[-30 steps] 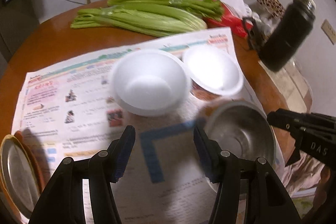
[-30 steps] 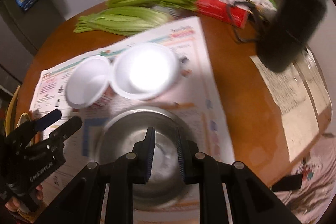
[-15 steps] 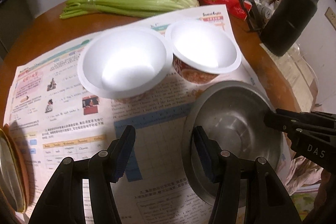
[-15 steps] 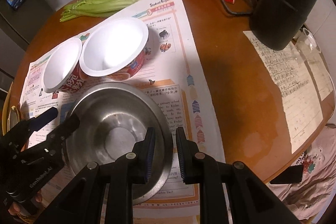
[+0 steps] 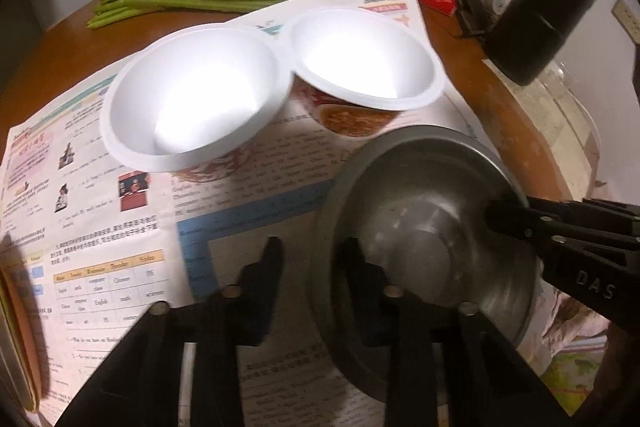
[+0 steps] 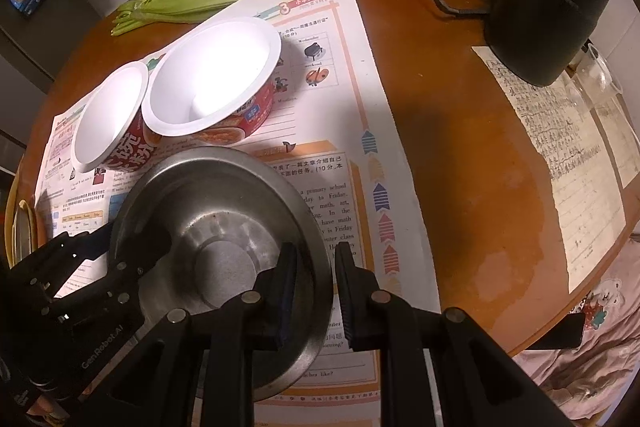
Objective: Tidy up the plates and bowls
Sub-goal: 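Lift and carry the steel bowl with the right gripper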
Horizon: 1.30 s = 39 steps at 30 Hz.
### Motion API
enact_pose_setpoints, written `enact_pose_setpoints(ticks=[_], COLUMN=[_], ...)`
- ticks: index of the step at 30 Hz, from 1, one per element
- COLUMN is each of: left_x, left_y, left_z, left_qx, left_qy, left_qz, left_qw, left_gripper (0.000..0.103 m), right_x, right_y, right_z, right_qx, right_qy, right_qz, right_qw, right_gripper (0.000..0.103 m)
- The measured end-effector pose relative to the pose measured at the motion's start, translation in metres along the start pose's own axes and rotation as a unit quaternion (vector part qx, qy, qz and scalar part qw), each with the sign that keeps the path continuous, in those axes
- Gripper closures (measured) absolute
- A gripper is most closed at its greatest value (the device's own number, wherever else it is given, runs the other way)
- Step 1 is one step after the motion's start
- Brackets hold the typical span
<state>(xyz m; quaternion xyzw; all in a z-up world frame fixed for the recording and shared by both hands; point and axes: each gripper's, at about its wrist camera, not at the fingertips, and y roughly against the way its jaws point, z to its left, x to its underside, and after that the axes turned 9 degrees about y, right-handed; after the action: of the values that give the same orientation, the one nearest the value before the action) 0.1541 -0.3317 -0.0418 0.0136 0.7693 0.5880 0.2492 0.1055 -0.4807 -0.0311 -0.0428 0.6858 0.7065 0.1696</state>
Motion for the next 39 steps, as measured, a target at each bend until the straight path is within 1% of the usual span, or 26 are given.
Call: enact_pose_setpoints(ticks=[1, 2, 4, 5, 9, 13, 19, 23, 30, 35, 39], left_x=[0.001, 0.001, 0.001, 0.001, -0.003, -0.003, 0.0, 0.002, 0.001, 0.003, 0.006], left_y=[0.0, 0.0, 0.0, 0.0, -0.001, -0.001, 0.003, 0.008, 0.02, 0.027, 0.033], left_z=[-0.002, -0.005, -0.009, -0.009, -0.008, -0.008, -0.014, -0.011, -0.002, 0.005, 0.016], left_qx=[-0.001, -0.003, -0.011, -0.01, -0.003, -0.002, -0.002, 0.001, -0.002, -0.008, -0.011], left_qy=[-0.005, -0.012, -0.017, -0.016, -0.008, -0.008, -0.022, -0.02, -0.011, -0.012, -0.004], left_qz=[0.001, 0.001, -0.002, -0.001, 0.002, 0.003, -0.004, -0.005, -0.009, -0.014, -0.02], left_qw=[1.0, 0.9999, 0.9998, 0.9998, 1.0, 1.0, 0.9998, 0.9998, 0.9999, 0.9998, 0.9997], left_gripper=[0.084, 0.085, 0.085, 0.085, 0.085, 0.086, 0.086, 0.086, 0.086, 0.086, 0.086], right_x=[0.0, 0.0, 0.001, 0.001, 0.002, 0.005, 0.007, 0.008, 0.008, 0.01, 0.01], right_y=[0.0, -0.001, -0.001, -0.001, -0.001, 0.002, 0.005, 0.009, 0.014, 0.019, 0.022], right_z=[0.0, 0.001, 0.0, 0.0, -0.001, 0.002, -0.004, -0.005, 0.003, 0.016, 0.028], right_qx=[0.0, -0.002, -0.005, -0.007, -0.008, 0.004, 0.001, 0.0, -0.003, 0.003, 0.007], right_qy=[0.001, 0.003, 0.004, 0.003, 0.005, 0.016, 0.006, 0.005, 0.012, 0.024, 0.037], right_qz=[0.0, 0.0, 0.0, 0.0, -0.002, -0.003, -0.005, -0.009, -0.015, -0.018, -0.019], right_qw=[1.0, 1.0, 1.0, 1.0, 1.0, 1.0, 1.0, 1.0, 1.0, 1.0, 0.999], right_gripper=[0.083, 0.083, 0.087, 0.087, 0.088, 0.088, 0.088, 0.088, 0.088, 0.088, 0.087])
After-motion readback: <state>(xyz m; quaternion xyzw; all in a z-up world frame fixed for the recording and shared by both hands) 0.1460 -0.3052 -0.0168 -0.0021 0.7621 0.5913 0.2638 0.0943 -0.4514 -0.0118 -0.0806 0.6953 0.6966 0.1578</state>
